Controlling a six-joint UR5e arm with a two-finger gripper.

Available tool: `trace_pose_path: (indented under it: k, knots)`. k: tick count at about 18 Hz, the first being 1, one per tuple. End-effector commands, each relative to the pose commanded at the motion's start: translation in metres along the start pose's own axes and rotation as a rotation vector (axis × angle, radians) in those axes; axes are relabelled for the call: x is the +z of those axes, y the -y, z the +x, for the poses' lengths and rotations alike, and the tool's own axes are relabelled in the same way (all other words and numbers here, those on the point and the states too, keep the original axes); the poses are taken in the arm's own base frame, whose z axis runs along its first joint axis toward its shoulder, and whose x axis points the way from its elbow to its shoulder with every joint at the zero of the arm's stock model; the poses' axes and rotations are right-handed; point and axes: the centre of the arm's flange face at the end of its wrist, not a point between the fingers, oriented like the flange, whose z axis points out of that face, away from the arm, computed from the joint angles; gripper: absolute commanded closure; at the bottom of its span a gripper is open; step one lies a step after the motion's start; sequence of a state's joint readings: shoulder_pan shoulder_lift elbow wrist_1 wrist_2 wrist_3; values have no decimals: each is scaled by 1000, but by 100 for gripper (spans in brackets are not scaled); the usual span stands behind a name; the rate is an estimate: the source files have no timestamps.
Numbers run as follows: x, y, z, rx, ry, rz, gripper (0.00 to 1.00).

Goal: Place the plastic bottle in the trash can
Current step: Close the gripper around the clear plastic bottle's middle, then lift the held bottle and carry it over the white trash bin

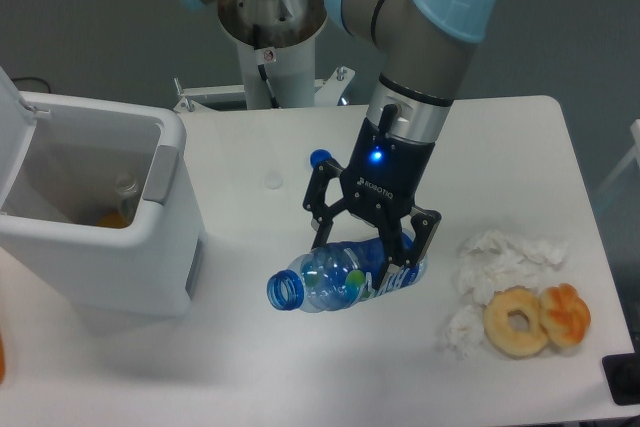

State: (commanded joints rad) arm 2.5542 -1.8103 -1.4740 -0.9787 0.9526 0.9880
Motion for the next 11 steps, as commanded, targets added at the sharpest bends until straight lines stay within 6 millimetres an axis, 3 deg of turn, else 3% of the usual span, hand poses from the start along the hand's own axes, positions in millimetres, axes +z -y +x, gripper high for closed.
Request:
trace_pose_path:
  k: [2, 9, 11]
  knots:
    - [-22, 14, 18, -11, 20, 20, 16]
    - [-48, 52, 79, -79, -43, 118, 16]
    - [-47, 61, 109, -52, -72, 123, 16]
